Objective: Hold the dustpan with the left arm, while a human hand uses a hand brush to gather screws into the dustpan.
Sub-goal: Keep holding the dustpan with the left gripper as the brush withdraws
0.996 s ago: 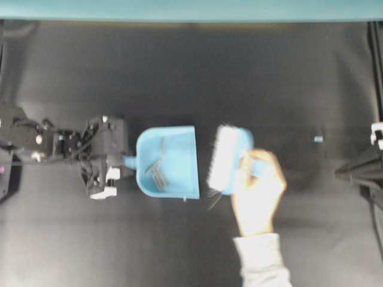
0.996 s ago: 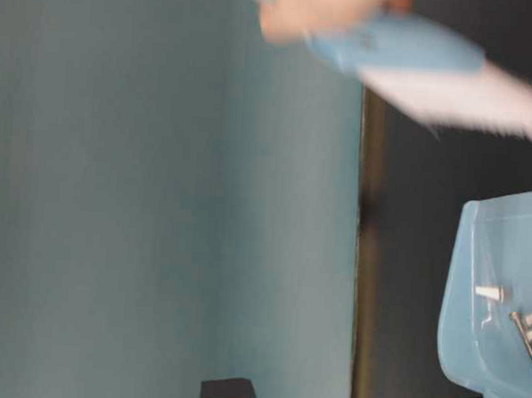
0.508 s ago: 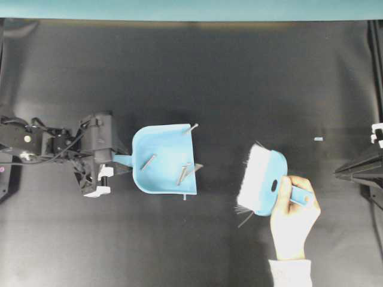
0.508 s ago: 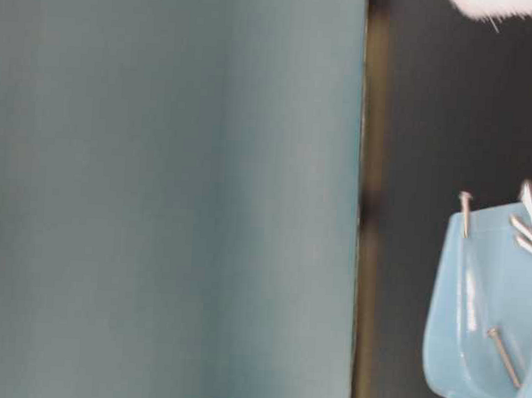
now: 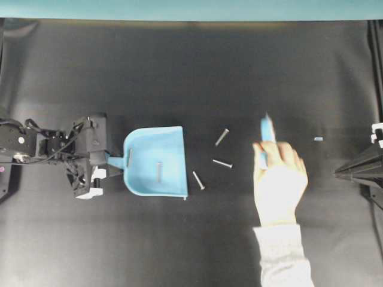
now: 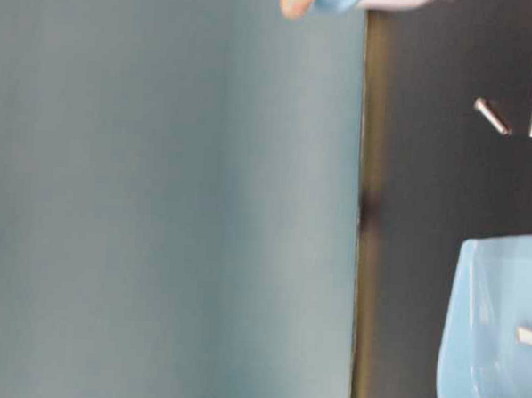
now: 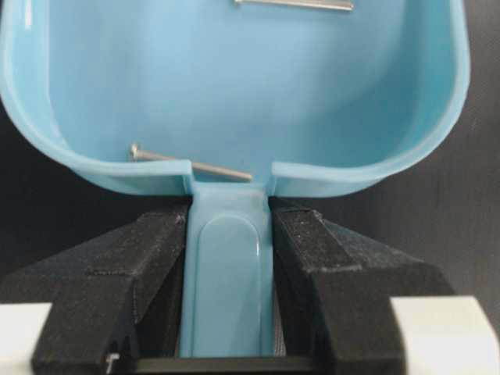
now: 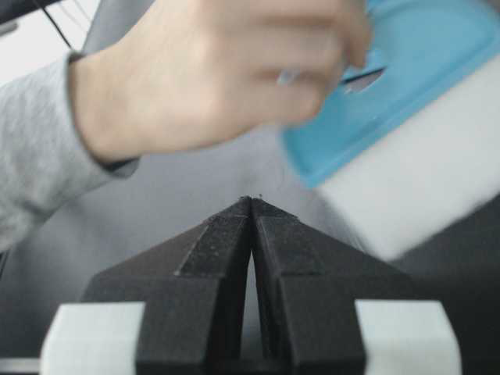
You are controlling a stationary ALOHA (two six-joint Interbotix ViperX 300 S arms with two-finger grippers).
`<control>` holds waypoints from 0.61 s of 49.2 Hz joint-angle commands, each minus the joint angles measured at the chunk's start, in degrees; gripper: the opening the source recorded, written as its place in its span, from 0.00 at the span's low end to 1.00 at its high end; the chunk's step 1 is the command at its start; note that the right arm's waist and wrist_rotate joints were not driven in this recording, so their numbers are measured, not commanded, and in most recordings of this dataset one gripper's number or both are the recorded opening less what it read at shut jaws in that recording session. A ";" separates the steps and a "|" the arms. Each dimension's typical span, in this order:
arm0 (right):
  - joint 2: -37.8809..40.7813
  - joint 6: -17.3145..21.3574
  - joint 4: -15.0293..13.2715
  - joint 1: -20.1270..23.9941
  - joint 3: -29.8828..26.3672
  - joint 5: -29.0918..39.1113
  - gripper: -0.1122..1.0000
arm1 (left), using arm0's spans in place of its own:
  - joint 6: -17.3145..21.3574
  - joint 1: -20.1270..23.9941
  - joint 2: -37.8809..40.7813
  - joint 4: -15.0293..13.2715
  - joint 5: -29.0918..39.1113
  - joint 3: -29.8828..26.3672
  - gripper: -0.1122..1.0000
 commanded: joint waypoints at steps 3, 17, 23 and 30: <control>0.26 0.09 0.09 0.00 -0.26 -0.26 0.10 | 1.14 0.26 -0.26 0.09 3.16 -1.05 0.37; 0.26 0.00 0.09 0.00 -0.26 -0.26 0.10 | 3.52 0.35 1.14 0.18 11.34 -4.57 0.37; 0.26 0.09 0.09 0.00 -0.26 -0.26 0.10 | 3.60 0.35 2.37 0.18 15.29 -6.68 0.37; 0.26 0.00 0.09 0.00 -0.35 -0.26 0.10 | 3.78 0.44 2.55 0.09 15.29 -6.86 0.37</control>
